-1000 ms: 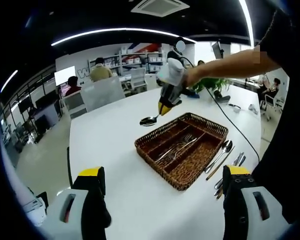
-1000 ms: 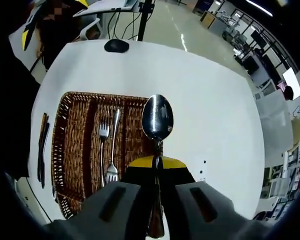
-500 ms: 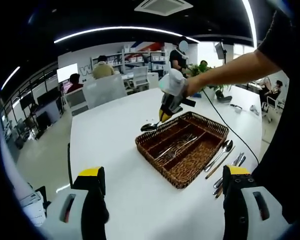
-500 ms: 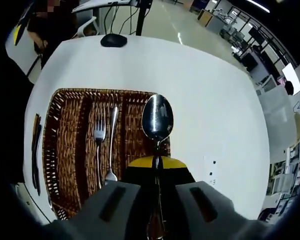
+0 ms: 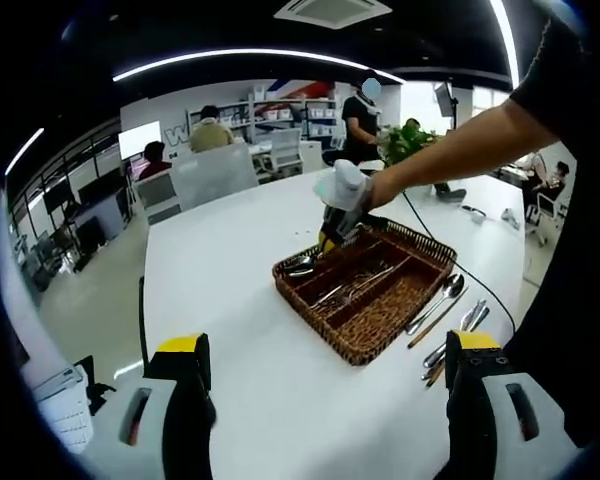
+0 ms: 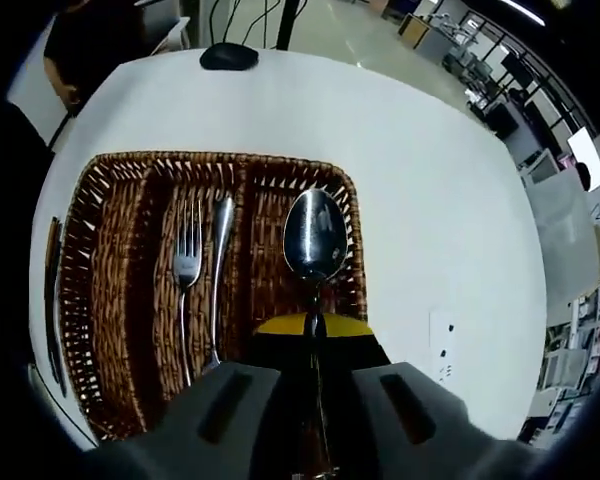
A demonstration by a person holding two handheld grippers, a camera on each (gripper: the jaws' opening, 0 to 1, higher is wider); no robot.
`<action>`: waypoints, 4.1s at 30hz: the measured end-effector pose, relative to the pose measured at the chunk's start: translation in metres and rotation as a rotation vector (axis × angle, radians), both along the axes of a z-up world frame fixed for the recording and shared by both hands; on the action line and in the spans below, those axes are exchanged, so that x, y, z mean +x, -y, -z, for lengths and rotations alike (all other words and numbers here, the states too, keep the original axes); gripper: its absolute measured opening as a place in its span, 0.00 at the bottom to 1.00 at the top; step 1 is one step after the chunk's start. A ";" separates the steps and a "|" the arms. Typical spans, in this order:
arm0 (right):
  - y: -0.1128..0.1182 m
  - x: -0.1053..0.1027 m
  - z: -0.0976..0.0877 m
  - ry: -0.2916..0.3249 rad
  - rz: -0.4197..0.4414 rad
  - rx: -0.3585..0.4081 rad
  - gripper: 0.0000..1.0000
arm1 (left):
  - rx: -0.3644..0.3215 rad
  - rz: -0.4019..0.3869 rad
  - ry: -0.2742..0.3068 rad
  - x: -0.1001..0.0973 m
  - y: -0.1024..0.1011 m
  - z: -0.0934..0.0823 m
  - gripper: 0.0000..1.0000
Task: Arrange the knives, forks, and spoons in their matching storage slots by inserting each utensil handle-first until every utensil is classified and aligned in the correct compartment
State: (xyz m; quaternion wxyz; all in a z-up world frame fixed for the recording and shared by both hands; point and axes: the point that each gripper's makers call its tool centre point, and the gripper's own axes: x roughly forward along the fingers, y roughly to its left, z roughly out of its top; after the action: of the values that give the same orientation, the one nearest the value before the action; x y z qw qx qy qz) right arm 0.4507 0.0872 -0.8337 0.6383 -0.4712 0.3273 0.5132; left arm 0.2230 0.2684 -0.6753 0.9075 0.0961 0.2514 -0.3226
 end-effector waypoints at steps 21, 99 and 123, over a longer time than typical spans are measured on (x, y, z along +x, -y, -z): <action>-0.005 0.009 0.031 0.032 -0.012 0.006 0.02 | 0.004 -0.052 -0.002 -0.015 -0.009 -0.006 0.99; 0.201 -0.202 -0.204 0.263 0.775 0.894 1.00 | -0.157 0.018 0.128 0.000 0.066 -0.021 0.99; 0.241 -0.255 -0.183 0.250 0.821 0.802 1.00 | -0.081 0.024 0.169 -0.006 0.061 -0.034 0.99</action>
State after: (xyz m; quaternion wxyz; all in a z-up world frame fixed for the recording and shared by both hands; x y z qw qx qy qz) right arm 0.1959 -0.1534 -0.6503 0.9470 -0.0843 0.1855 0.2483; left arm 0.2168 0.2073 -0.6414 0.9247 0.0890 0.1597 -0.3339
